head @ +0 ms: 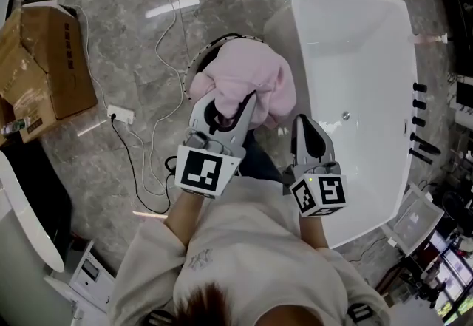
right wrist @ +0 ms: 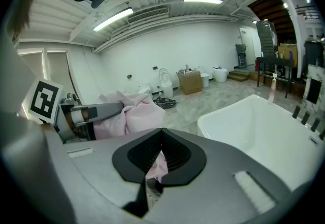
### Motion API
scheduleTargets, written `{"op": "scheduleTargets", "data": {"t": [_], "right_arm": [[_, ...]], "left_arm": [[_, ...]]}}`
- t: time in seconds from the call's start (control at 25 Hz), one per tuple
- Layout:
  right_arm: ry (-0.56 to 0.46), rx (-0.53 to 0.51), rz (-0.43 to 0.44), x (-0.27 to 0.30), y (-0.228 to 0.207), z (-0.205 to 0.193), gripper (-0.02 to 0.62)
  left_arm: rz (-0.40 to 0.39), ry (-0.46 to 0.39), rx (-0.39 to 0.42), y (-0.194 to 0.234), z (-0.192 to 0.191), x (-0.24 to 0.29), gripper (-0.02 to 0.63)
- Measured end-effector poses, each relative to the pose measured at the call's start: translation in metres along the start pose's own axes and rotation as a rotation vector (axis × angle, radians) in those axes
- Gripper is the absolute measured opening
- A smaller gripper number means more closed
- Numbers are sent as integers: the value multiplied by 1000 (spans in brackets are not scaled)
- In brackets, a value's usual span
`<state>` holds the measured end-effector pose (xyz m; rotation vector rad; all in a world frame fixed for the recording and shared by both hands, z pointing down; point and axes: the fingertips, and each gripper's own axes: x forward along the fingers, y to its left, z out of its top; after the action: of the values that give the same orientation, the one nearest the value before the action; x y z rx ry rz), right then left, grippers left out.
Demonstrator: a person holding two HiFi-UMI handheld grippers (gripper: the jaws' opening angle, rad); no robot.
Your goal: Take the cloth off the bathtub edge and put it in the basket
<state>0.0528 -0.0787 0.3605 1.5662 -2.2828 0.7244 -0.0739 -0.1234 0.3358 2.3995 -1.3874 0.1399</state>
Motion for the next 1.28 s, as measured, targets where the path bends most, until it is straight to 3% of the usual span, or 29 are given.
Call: {"op": "scheduleTargets", "data": {"t": [0.56, 1.28], "right_arm": [[74, 9, -57, 15, -15, -40, 0], [114, 64, -14, 58, -15, -81, 0]], "left_arm": [[15, 85, 6, 29, -86, 36, 163], [143, 197, -48, 84, -185, 62, 163]]}}
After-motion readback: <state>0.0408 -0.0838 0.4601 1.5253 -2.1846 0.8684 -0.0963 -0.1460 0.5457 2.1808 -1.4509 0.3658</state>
